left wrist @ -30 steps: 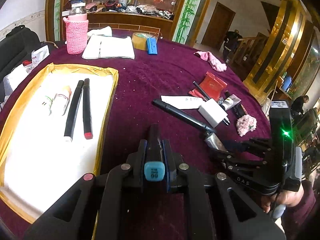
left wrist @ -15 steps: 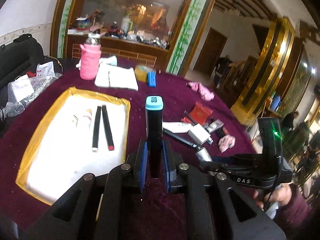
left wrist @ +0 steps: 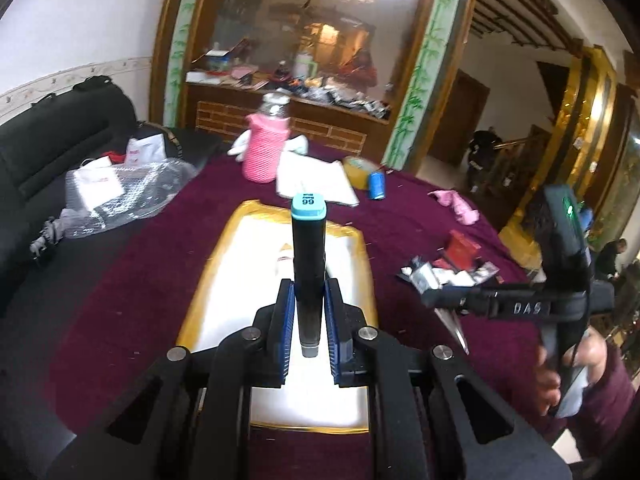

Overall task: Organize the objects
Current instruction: 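Carry both into the tray, releasing the marker from left tool while right releases the tube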

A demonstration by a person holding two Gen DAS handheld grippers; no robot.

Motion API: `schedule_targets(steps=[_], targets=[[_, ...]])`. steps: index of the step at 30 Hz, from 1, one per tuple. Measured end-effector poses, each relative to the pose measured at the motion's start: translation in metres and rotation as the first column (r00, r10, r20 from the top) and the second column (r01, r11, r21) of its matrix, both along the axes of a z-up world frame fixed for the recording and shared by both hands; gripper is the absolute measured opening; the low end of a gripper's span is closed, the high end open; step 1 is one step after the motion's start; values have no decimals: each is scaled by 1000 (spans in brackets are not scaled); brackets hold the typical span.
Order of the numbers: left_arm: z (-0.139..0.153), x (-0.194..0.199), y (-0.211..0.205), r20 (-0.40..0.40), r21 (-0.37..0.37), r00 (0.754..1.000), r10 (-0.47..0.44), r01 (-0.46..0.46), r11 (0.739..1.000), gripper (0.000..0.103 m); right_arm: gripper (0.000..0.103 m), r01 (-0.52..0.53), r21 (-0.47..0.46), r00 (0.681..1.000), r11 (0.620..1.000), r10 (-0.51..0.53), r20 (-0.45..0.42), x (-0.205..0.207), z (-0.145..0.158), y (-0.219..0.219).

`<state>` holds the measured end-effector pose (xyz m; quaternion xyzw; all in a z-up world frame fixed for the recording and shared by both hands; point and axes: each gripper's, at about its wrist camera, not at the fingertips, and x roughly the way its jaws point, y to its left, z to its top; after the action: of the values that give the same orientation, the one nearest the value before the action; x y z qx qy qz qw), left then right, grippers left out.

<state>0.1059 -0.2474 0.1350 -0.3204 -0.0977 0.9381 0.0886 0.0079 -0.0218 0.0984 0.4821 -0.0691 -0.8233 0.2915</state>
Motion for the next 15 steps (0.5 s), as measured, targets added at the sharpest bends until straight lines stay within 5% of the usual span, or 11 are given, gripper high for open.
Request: schedule_targets(steps=[15], targets=[[-54,-105,-18,188,-99,982,22,-3,995,13,26,48,65,989,997,-56,136,-67,-52,-76]])
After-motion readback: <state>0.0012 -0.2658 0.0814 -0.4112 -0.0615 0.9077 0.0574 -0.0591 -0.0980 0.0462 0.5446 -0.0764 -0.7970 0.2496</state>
